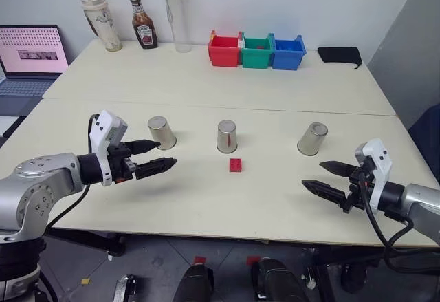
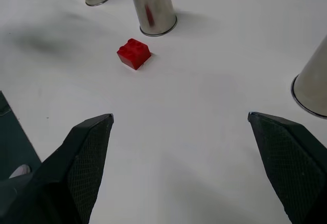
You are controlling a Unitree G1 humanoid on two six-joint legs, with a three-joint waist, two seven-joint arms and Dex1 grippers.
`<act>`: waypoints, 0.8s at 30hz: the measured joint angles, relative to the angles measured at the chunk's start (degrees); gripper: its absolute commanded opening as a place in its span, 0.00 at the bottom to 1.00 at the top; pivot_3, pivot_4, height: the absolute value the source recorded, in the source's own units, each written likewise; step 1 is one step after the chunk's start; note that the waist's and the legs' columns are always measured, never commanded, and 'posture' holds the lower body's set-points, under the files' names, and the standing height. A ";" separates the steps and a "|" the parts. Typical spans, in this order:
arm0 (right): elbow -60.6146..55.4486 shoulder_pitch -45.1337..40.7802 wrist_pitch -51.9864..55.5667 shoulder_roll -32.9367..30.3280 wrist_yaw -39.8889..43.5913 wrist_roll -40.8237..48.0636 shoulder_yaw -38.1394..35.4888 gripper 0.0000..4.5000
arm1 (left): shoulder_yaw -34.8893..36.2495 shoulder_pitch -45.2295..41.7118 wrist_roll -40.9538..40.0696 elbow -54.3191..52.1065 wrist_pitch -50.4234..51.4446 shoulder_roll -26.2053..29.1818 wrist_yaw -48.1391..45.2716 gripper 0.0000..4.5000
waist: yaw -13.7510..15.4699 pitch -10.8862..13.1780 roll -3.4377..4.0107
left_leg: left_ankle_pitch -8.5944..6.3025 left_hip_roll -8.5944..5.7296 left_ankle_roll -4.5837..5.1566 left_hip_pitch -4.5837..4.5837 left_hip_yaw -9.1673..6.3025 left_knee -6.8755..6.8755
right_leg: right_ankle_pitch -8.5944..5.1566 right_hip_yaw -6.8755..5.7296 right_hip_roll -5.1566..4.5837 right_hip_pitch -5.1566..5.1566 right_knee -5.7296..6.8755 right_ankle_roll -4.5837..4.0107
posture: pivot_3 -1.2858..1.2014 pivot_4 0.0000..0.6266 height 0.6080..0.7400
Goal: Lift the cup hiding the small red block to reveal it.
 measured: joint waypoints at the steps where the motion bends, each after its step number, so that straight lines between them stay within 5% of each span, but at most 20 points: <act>1: -0.06 -0.01 0.00 0.02 -0.23 0.16 0.00 0.99 | 0.00 0.00 0.03 0.00 -0.04 0.00 -0.02 1.00 | 0.00 0.00 0.00 | 0.00 0.00 0.00 0.00 0.00 0.00 | 0.00 0.01 0.00 0.00 0.00 0.00 | 0.52 0.24 1.00; 24: -0.03 -4.05 1.12 1.71 -6.66 5.22 0.26 0.99 | 0.00 -0.80 -0.16 0.23 0.44 0.65 -0.92 1.00 | -0.01 0.00 0.00 | 0.00 0.00 0.00 0.05 0.02 0.02 | 0.00 0.03 0.01 0.01 0.09 0.00 | 0.52 0.24 1.00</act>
